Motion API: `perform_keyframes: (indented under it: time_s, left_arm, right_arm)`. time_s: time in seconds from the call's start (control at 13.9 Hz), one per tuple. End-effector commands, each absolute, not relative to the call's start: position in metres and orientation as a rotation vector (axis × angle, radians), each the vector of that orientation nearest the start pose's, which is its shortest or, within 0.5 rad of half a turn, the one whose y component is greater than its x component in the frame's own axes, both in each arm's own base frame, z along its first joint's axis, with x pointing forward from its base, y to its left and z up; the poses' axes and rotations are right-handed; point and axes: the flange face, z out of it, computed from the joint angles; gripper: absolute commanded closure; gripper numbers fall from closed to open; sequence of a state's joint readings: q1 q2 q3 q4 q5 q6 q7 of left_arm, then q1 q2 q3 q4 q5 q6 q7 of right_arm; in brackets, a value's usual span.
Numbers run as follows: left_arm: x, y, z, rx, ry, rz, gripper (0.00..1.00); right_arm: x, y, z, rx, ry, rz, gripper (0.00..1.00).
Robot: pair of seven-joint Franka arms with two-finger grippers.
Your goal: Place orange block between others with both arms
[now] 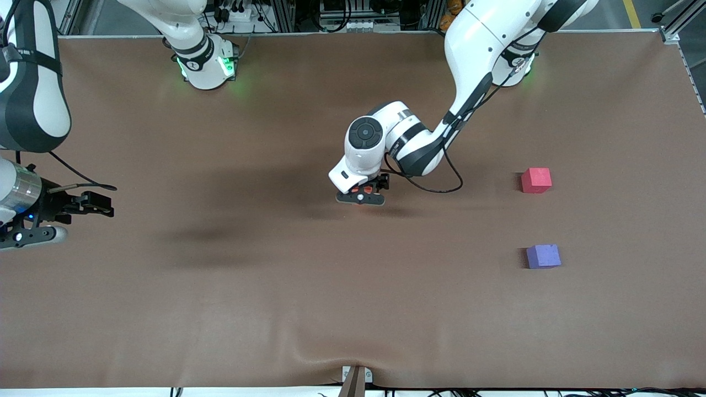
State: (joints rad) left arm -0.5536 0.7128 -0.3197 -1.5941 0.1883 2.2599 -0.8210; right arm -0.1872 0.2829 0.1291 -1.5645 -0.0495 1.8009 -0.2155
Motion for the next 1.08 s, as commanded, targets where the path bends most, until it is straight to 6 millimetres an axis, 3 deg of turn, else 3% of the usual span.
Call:
perform_keyframes:
  time_s: [0.0, 0.22, 0.5, 0.65, 0.94, 1.01]
  left_arm:
    - [0.474, -0.51, 0.223, -3.182, 0.154, 0.055, 0.0]
    - [0.473, -0.511, 0.216, -3.19, 0.117, 0.061, 0.0]
    - [0.475, -0.51, 0.213, -3.188, 0.104, 0.066, 0.08]
    - [0.474, -0.509, 0.211, -3.186, 0.073, 0.072, 0.22]
    - [0.479, -0.504, 0.21, -3.186, 0.022, 0.076, 0.65]
    - [0.487, -0.497, 0.213, -3.187, -0.007, 0.07, 0.69]
  right_arm:
    - [0.631, -0.049, 0.488, -3.141, -0.286, 0.07, 0.0]
    - [0.624, -0.049, 0.505, -3.147, -0.286, 0.062, 0.0]
    - [0.602, -0.046, 0.544, -3.16, -0.273, 0.066, 0.0]
    - [0.59, -0.046, 0.562, -3.164, -0.259, 0.077, 0.0]
    - [0.565, -0.041, 0.597, -3.175, -0.235, 0.075, 0.0]
    - [0.563, -0.04, 0.6, -3.176, -0.219, 0.075, 0.0]
